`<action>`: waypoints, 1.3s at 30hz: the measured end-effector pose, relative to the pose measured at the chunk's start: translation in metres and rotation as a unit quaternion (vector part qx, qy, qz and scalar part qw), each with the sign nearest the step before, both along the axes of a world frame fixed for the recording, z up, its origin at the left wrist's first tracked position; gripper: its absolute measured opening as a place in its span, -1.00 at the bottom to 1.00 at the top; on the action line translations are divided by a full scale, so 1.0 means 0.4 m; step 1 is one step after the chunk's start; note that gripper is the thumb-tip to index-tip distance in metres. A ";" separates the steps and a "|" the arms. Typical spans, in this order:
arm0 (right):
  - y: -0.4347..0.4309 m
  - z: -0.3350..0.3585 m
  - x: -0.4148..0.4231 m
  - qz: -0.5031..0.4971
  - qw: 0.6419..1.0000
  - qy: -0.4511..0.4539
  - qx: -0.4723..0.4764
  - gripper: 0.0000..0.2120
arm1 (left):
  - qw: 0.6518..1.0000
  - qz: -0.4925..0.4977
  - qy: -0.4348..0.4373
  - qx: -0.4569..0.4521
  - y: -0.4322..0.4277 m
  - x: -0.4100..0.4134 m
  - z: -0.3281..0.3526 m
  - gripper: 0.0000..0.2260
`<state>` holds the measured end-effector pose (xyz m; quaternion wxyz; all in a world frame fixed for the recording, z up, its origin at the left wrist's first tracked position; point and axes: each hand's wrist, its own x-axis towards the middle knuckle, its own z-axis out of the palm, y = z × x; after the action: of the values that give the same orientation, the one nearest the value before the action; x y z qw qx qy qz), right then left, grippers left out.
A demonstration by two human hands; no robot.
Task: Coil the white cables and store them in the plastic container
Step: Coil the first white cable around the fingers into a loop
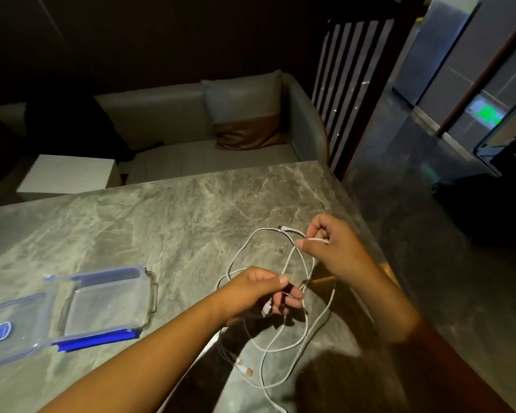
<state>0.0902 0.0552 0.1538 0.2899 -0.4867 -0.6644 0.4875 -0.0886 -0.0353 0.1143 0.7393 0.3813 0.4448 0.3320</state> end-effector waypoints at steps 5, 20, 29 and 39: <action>-0.002 0.068 -0.110 0.046 0.998 0.027 0.037 -0.75 | 0.993 -0.024 -0.115 -0.009 -0.055 -0.081 0.057 -0.72; -0.067 0.259 -0.434 0.139 0.977 0.069 0.145 -0.76 | 0.977 -0.026 -0.210 0.016 -0.209 -0.323 0.241 -0.61; -0.127 0.363 -0.556 0.183 0.962 0.073 0.190 -0.77 | 0.978 -0.039 -0.202 0.038 -0.278 -0.440 0.320 -0.56; -0.169 0.335 -0.606 0.172 0.967 0.107 0.155 -0.81 | 0.973 -0.055 -0.203 0.093 -0.328 -0.475 0.381 -0.60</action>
<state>-0.1523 -0.0125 0.2880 0.3429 -0.2593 -0.7706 0.4705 -0.2787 -0.1664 0.2668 0.7926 0.3971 0.2306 0.4011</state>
